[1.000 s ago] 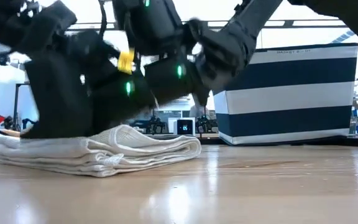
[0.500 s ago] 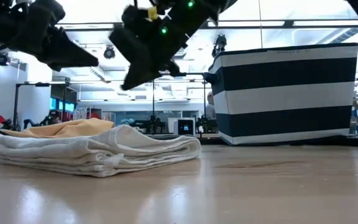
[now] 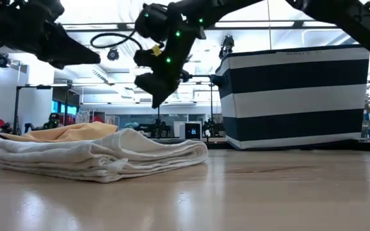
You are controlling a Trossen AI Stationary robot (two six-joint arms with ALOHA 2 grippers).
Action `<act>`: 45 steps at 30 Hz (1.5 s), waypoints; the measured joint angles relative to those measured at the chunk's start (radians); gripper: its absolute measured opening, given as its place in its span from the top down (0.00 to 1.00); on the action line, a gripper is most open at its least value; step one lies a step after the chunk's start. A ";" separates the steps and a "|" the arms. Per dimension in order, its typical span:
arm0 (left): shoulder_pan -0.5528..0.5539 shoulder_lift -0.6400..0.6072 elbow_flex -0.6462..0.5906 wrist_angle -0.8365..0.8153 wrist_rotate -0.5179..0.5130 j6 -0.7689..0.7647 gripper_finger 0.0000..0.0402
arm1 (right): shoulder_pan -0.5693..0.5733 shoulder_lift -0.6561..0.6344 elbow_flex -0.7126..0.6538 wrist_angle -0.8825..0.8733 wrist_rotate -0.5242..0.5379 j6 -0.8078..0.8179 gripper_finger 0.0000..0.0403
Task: Fold kitchen towel into neat rectangle
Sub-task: Move the gray towel to the center
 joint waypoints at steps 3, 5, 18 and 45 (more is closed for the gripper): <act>0.000 -0.002 0.017 0.000 0.052 0.001 0.77 | -0.045 0.000 -0.002 -0.001 -0.069 0.053 1.00; 0.000 -0.002 0.033 0.002 0.056 0.001 0.77 | -0.060 0.000 -0.006 -0.007 -0.081 0.085 1.00; -0.001 0.045 0.103 0.183 0.088 0.138 0.77 | -0.016 0.013 -0.005 0.161 -0.089 0.368 1.00; -0.008 0.068 0.117 0.195 0.120 0.128 0.77 | 0.123 0.250 0.071 0.307 0.437 0.958 1.00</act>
